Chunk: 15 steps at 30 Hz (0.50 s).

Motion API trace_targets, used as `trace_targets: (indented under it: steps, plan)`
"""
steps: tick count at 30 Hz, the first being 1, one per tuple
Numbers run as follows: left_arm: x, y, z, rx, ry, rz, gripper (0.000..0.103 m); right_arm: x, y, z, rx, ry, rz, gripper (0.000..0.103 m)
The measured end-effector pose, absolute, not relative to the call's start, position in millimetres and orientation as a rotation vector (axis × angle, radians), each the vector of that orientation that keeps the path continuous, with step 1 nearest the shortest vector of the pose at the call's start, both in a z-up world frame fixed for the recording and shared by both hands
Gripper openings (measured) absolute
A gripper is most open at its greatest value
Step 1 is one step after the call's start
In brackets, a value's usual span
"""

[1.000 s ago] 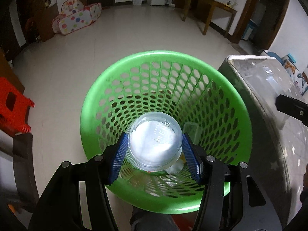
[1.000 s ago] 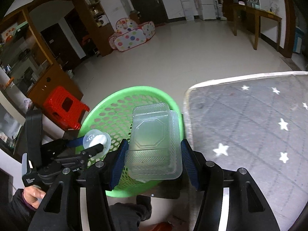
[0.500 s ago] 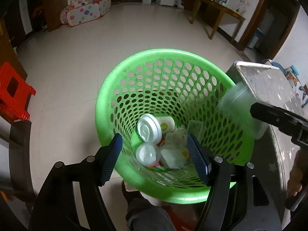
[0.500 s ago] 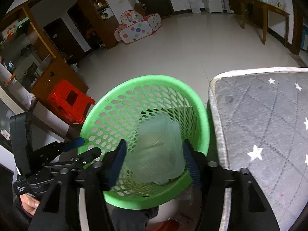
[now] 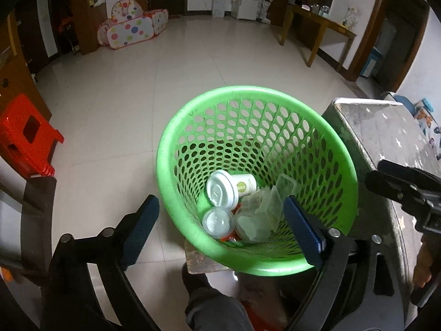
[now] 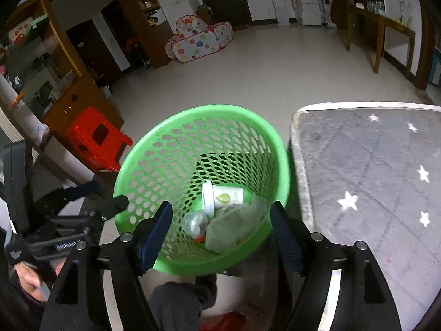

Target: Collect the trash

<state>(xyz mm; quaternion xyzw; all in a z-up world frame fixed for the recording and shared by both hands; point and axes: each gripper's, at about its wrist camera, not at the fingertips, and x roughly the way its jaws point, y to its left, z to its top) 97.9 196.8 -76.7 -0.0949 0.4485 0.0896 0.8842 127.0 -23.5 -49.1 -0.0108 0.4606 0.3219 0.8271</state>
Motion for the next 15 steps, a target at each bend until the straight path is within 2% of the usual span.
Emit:
trace_targets:
  steps: [7,15]
  plan:
    - [86,191,-61,-0.163,0.898,0.216,0.097,111,-43,-44,-0.014,0.979,0.646,0.074]
    - [70,179,-45,-0.128,0.861,0.234,0.098,91,-55,-34,-0.042,0.954,0.594,0.082]
